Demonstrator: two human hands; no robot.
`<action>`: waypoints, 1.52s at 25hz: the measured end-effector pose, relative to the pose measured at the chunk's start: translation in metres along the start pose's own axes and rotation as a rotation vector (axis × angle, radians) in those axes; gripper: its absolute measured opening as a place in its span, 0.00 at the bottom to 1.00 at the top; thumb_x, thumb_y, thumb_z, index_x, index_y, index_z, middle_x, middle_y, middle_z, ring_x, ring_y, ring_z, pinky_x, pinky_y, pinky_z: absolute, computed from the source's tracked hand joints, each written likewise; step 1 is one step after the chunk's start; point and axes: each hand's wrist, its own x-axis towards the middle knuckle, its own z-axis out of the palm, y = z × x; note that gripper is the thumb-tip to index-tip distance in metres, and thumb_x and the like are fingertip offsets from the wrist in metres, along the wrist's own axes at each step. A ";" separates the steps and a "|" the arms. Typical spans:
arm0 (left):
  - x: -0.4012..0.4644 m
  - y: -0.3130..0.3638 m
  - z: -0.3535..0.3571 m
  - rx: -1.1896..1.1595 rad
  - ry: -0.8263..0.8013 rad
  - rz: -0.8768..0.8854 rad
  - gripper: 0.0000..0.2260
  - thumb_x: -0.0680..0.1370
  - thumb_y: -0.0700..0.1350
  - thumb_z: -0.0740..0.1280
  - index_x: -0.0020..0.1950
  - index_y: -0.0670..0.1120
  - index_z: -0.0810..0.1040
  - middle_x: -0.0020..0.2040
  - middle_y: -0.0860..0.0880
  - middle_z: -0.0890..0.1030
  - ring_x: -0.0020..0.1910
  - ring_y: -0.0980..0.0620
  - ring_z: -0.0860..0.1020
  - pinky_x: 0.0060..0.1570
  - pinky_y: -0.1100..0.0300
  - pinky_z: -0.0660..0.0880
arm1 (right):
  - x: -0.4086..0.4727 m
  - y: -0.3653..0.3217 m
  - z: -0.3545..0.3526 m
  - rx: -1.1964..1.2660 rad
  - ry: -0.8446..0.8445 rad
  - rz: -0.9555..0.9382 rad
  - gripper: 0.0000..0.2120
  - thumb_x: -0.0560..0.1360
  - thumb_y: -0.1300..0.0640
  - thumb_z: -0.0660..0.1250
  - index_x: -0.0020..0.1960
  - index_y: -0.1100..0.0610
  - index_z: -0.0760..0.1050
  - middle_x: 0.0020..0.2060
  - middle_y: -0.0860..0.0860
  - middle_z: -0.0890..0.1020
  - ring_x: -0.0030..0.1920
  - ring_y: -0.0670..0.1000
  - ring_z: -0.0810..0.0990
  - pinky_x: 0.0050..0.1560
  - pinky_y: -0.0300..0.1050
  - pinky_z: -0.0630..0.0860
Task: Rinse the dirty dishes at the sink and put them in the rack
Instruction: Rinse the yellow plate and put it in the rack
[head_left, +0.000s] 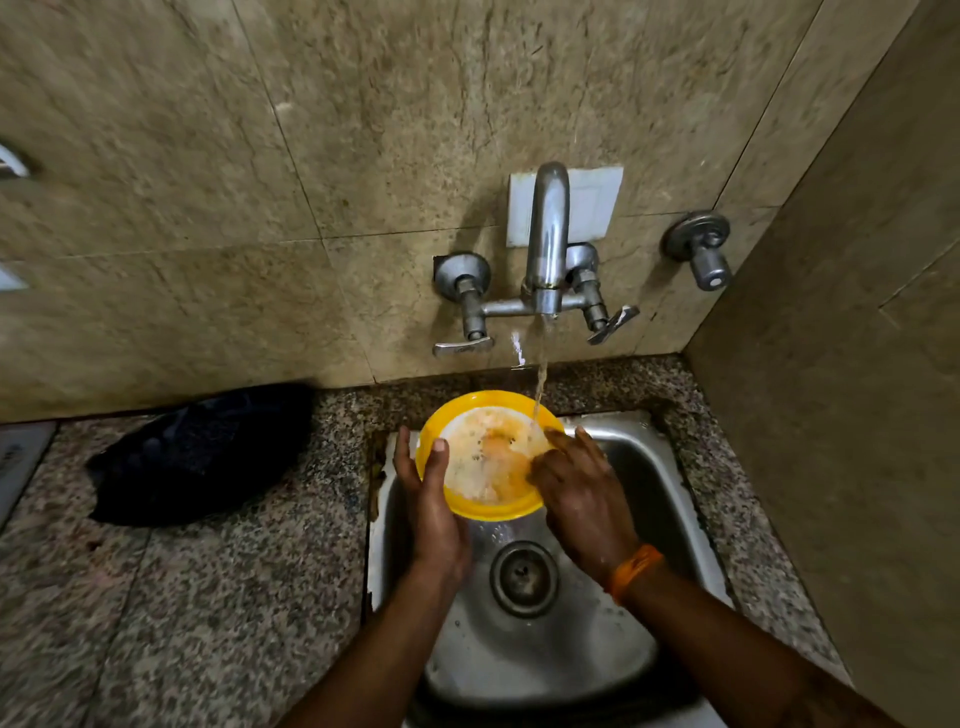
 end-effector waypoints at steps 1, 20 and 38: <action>-0.003 -0.005 -0.001 -0.015 0.007 0.029 0.25 0.77 0.51 0.71 0.73 0.64 0.71 0.71 0.46 0.78 0.67 0.41 0.78 0.64 0.37 0.77 | 0.001 -0.004 -0.002 0.003 -0.001 0.014 0.15 0.69 0.64 0.57 0.44 0.57 0.83 0.42 0.54 0.84 0.61 0.62 0.82 0.67 0.63 0.74; 0.017 0.010 -0.046 0.763 -0.125 -0.038 0.19 0.84 0.61 0.56 0.58 0.55 0.83 0.60 0.49 0.85 0.61 0.48 0.81 0.67 0.50 0.74 | -0.075 -0.035 0.015 1.720 -0.149 1.573 0.14 0.79 0.57 0.70 0.63 0.59 0.80 0.62 0.62 0.82 0.62 0.69 0.80 0.52 0.74 0.79; 0.020 0.011 -0.021 0.450 -0.183 -0.448 0.25 0.83 0.64 0.57 0.64 0.47 0.82 0.49 0.45 0.89 0.47 0.45 0.86 0.46 0.44 0.84 | -0.085 -0.033 -0.005 0.303 -0.230 0.214 0.22 0.80 0.40 0.62 0.68 0.51 0.79 0.69 0.47 0.79 0.76 0.55 0.69 0.75 0.61 0.64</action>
